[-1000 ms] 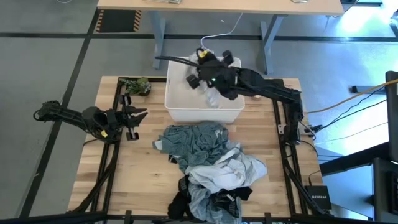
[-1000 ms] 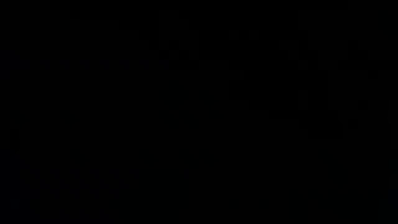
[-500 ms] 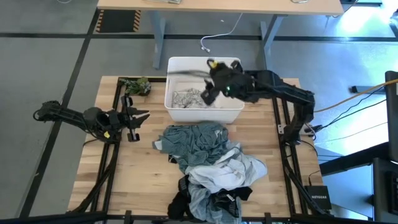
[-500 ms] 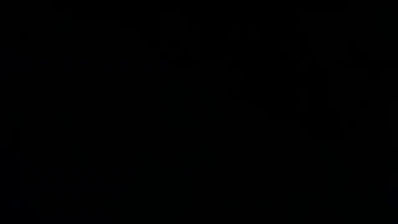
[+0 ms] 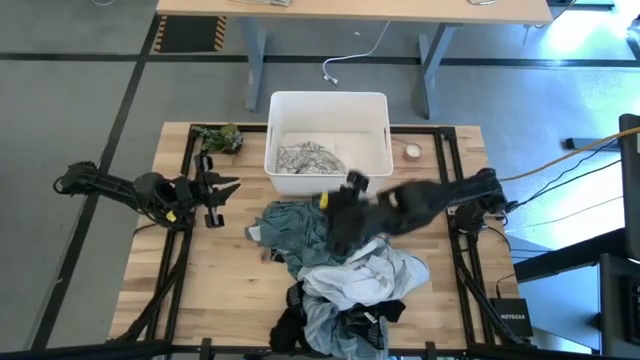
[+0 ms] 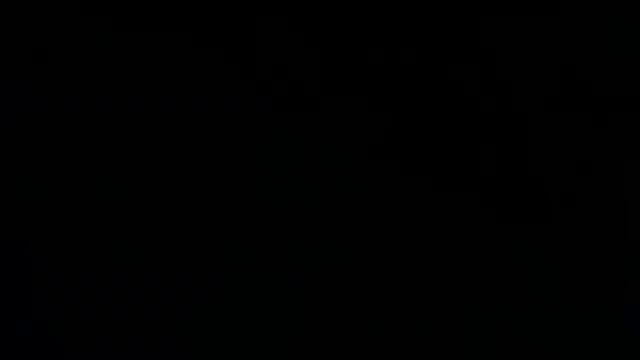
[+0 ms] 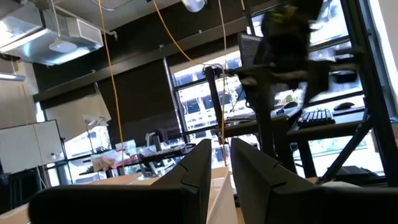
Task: Sort clothes
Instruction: Put the black boxer into the white laundry bin
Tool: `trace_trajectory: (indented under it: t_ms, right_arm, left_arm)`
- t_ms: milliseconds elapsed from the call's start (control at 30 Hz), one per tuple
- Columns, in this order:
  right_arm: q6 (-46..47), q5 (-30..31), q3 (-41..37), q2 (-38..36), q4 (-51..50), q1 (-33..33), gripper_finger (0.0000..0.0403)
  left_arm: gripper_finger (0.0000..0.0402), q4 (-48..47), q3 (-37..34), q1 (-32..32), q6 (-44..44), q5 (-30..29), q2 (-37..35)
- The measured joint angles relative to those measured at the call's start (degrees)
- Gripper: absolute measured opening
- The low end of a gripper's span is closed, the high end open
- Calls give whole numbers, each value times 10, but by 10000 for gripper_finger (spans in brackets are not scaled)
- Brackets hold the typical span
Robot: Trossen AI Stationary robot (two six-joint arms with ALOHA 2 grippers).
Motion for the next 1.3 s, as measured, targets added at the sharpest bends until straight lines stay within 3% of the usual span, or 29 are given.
trace_trajectory:
  t_ms: [133,367,567,1000,1300]
  right_arm:
    - [-1,-40,-61,21,57,18,209]
    - [-5,-238,-158,67,263,20,209]
    - [-6,-341,-174,139,365,20,209]
    - [1,-389,-174,218,359,20,209]
    - [2,-387,-173,223,352,20,204]
  left_arm:
    - [56,1,0,0,10,0,0]
    - [56,1,0,0,12,0,0]
    - [56,0,0,0,11,0,0]
    - [56,-11,0,0,13,0,0]
    - [56,-12,0,0,15,0,0]
